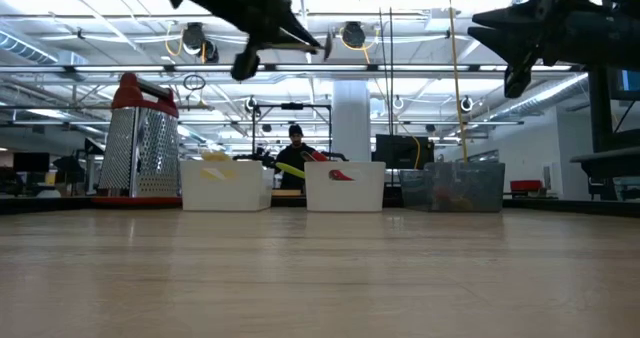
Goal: Pick & Place Kitchen Items
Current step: Put the golden spoon into the right white bin
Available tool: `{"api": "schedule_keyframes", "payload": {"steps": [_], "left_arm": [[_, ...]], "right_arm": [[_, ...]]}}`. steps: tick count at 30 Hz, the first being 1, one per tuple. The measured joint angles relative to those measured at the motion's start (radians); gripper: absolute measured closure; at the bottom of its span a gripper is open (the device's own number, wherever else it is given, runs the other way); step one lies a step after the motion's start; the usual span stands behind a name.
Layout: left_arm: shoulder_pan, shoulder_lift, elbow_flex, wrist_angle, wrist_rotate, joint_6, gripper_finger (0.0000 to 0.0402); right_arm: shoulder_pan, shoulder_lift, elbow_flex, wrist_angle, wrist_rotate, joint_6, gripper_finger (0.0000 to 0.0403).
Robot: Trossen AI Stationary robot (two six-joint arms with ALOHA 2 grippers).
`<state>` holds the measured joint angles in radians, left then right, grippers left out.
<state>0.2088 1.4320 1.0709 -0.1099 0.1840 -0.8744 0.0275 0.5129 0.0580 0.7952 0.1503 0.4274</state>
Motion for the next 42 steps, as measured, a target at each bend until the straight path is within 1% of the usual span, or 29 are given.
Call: {"api": "schedule_keyframes", "payload": {"steps": [2,4,8,11,16,18,21,24,29,31,35,42], "left_arm": [[0.042,0.04,0.055,-0.022,0.023,0.023,0.0401],[0.086,0.087,0.108,-0.064,0.069,0.039,0.0401],[0.173,0.197,0.215,-0.125,0.154,0.054,0.0401],[0.226,0.28,0.313,-0.176,0.191,0.052,0.0401],[0.271,0.418,0.503,-0.334,0.196,0.041,0.0401],[0.279,0.476,0.572,-0.364,0.19,0.024,0.0401],[0.288,0.55,0.669,-0.423,0.194,-0.011,0.0401],[0.295,0.62,0.741,-0.495,0.206,-0.051,0.0401],[0.303,0.686,0.822,-0.556,0.202,-0.126,0.0401],[0.303,0.696,0.847,-0.592,0.178,-0.137,0.0401],[0.302,0.708,0.853,-0.618,0.109,-0.182,0.0401],[0.305,0.712,0.853,-0.621,0.082,-0.262,0.0401]], "right_arm": [[0.0,0.0,0.0,0.0,0.006,0.027,0.0335],[0.0,-0.001,0.0,0.0,0.007,0.041,0.0335],[0.0,0.0,0.0,-0.01,0.007,0.027,0.0335],[0.0,0.002,0.0,-0.018,0.007,0.0,0.0335],[0.0,0.002,0.0,-0.022,0.007,-0.024,0.0335],[0.0,0.002,0.0,-0.023,0.007,-0.024,0.0335],[0.0,0.002,0.0,-0.022,0.007,-0.026,0.0335],[0.0,0.002,0.0,-0.021,0.006,-0.028,0.0335],[0.0,0.002,0.0,-0.022,0.006,-0.028,0.0335],[0.0,0.002,0.0,-0.022,0.006,-0.028,0.0335],[-0.001,0.002,0.0,-0.026,0.006,-0.028,0.0335],[-0.001,0.002,0.0,-0.029,0.006,-0.028,0.0335]]}}
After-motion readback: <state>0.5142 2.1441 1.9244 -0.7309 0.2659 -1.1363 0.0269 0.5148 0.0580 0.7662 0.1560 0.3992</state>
